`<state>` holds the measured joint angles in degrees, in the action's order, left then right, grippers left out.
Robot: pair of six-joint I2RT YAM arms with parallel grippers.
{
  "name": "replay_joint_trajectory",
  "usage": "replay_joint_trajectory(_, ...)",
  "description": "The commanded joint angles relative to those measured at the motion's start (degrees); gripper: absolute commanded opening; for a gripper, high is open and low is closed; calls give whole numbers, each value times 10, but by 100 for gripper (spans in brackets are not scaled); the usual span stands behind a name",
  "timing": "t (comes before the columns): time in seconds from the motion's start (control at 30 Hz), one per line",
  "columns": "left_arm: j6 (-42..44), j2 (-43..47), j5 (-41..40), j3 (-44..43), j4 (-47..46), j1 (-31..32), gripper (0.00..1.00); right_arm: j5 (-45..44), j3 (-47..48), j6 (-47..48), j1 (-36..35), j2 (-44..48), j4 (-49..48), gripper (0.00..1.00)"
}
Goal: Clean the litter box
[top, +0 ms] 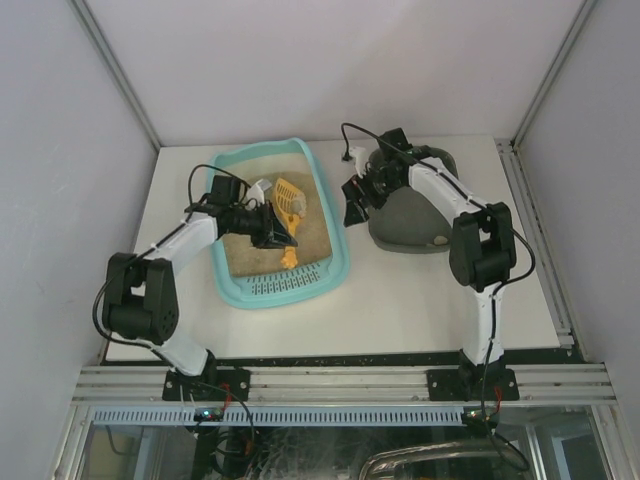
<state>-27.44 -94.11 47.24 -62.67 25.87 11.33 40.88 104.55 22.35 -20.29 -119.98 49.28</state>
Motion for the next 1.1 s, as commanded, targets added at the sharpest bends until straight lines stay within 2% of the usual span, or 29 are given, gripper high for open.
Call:
replay_joint_trajectory(0.0, -1, 87, 17, 39, -35, -12, 0, -10, -13, 8, -4, 58, 5, 100)
replay_joint_trajectory(0.17, -51, 186, 26, 133, -149, -31, 0, -40, -39, 5, -13, 103, 25, 100)
replay_joint_trajectory(0.23, -117, 230, 27, 199, -273, -46, 0, -48, -56, 3, -13, 125, 35, 100)
replay_joint_trajectory(0.33, -292, 288, 15, 333, -582, -62, 0, -53, -106, 4, -8, 168, 39, 100)
replay_joint_trajectory(0.4, -395, 315, -46, 431, -790, -63, 0, -57, -146, 3, -2, 200, 35, 100)
replay_joint_trajectory(0.5, -529, 279, -117, 541, -1094, -63, 0, -56, -210, -4, 11, 246, 35, 100)
replay_joint_trajectory(0.63, -542, 222, -73, 518, -1113, -46, 0, -90, -291, -5, 29, 304, 43, 100)
replay_joint_trajectory(0.8, -567, 181, -36, 477, -1112, -44, 0, -116, -337, -10, 66, 369, 43, 100)
replay_joint_trajectory(0.9, -549, 218, -79, 499, -1098, -70, 0, -98, -371, -27, 95, 401, 17, 100)
replay_joint_trajectory(0.93, -541, 213, -75, 483, -1077, -67, 0, -85, -381, -30, 104, 410, 5, 100)
replay_joint_trajectory(0.97, -551, 198, -42, 463, -1099, -58, 0, -79, -390, -30, 110, 416, -6, 100)
replay_joint_trajectory(1.0, -575, 191, -35, 457, -1112, -71, 0, -86, -400, -28, 114, 423, -14, 100)
replay_joint_trajectory(1.07, -575, 211, -81, 484, -1110, -112, 0, -105, -419, -28, 118, 435, -37, 100)
